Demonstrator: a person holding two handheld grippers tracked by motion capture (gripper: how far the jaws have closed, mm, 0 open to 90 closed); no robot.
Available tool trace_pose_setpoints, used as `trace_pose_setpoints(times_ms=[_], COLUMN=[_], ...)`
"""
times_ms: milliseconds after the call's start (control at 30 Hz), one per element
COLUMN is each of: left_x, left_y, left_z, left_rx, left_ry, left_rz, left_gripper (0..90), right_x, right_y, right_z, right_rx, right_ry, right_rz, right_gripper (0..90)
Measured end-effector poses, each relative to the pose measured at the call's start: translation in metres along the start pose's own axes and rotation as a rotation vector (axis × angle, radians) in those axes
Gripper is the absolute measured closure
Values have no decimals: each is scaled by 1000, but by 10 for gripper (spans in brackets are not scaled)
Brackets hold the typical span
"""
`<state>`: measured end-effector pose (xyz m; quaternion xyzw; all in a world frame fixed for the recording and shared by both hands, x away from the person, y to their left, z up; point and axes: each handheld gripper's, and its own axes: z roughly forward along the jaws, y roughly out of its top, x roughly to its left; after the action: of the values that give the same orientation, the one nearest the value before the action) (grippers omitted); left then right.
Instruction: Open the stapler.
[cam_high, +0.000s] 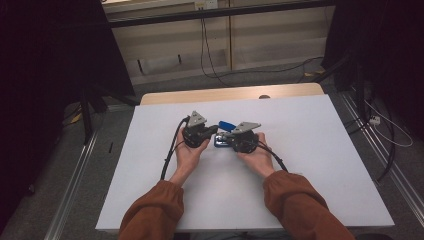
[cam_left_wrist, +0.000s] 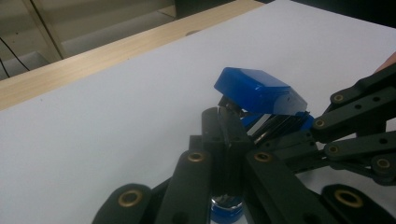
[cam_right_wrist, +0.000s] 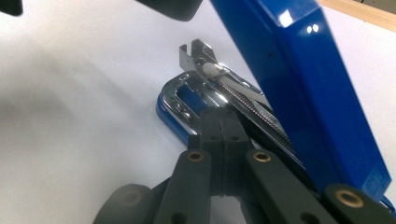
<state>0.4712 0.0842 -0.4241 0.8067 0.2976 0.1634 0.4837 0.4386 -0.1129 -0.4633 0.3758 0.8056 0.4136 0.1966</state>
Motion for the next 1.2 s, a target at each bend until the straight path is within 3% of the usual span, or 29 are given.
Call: trace_pose_setpoints(times_ms=[333, 767, 1033, 1200], left_x=[-1, 0, -1, 1], left_y=[3, 3, 3, 2], left_z=[1, 1, 1, 2], left_rx=[-20, -18, -21, -16], left_ry=[-3, -5, -6, 1], left_rz=[-1, -5, -7, -2], left_gripper=[900, 900, 900, 900], right_x=[-2, 0, 10, 11], right_y=[0, 0, 10, 12], right_z=[0, -1, -7, -5], right_rx=[-1, -5, -99, -128], right_ry=[17, 5, -20, -35], right_rz=[20, -1, -30, -18], right_gripper=[900, 900, 900, 900])
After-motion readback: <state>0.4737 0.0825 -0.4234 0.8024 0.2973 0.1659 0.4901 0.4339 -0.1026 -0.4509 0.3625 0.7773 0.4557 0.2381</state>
